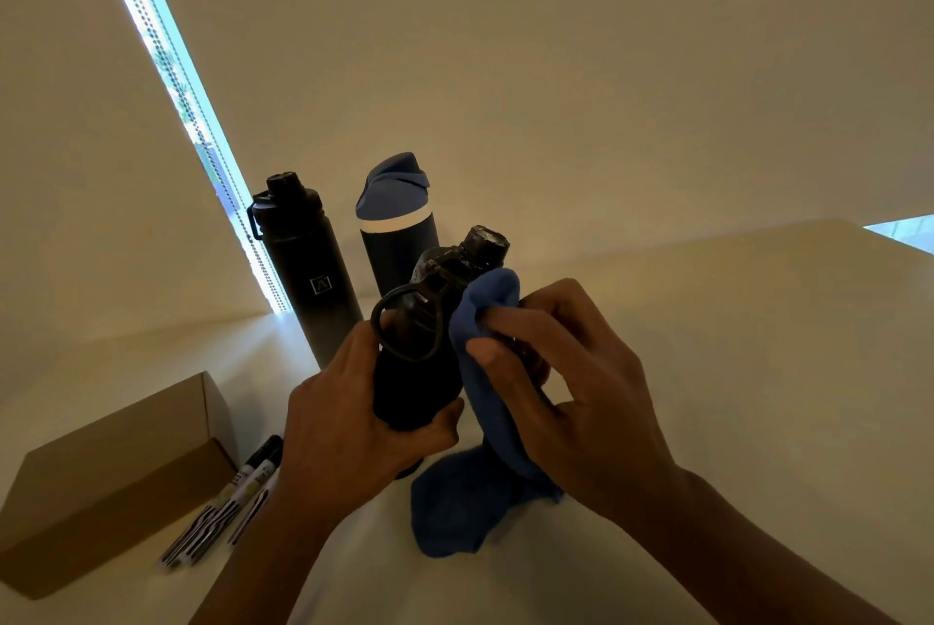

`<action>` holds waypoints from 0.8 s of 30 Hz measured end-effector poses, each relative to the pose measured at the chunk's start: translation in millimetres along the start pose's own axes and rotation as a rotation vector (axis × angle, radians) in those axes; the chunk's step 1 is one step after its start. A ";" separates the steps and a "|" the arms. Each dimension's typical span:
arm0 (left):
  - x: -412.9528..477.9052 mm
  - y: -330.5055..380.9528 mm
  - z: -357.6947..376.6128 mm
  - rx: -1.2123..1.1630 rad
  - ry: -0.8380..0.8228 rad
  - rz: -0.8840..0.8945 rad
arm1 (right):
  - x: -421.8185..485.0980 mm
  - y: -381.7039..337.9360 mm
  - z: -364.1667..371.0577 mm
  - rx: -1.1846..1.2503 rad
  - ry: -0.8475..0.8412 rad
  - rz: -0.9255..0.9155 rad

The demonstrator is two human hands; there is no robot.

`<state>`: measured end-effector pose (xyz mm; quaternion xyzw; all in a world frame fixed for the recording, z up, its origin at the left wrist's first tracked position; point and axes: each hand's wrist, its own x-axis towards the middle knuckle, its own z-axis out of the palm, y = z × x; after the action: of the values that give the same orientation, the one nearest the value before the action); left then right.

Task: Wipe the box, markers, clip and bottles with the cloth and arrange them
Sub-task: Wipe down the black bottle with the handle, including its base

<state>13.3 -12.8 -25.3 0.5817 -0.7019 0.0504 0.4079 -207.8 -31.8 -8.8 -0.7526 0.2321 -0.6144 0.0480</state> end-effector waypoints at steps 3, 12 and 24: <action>1.3 0.6 -1.7 0.005 0.018 -0.008 | 0.3 1.8 -3.4 -0.012 0.044 0.014; 2.0 4.0 -7.4 0.087 0.002 0.007 | -0.3 0.0 -1.1 -0.063 0.102 0.040; 2.4 -4.3 -2.0 0.106 0.000 0.024 | -1.6 10.6 -6.2 -0.109 0.009 -0.020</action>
<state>18.0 -14.9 -24.1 0.5941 -0.7051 0.0925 0.3759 -217.0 -39.2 -12.5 -0.7536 0.2578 -0.6047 -0.0001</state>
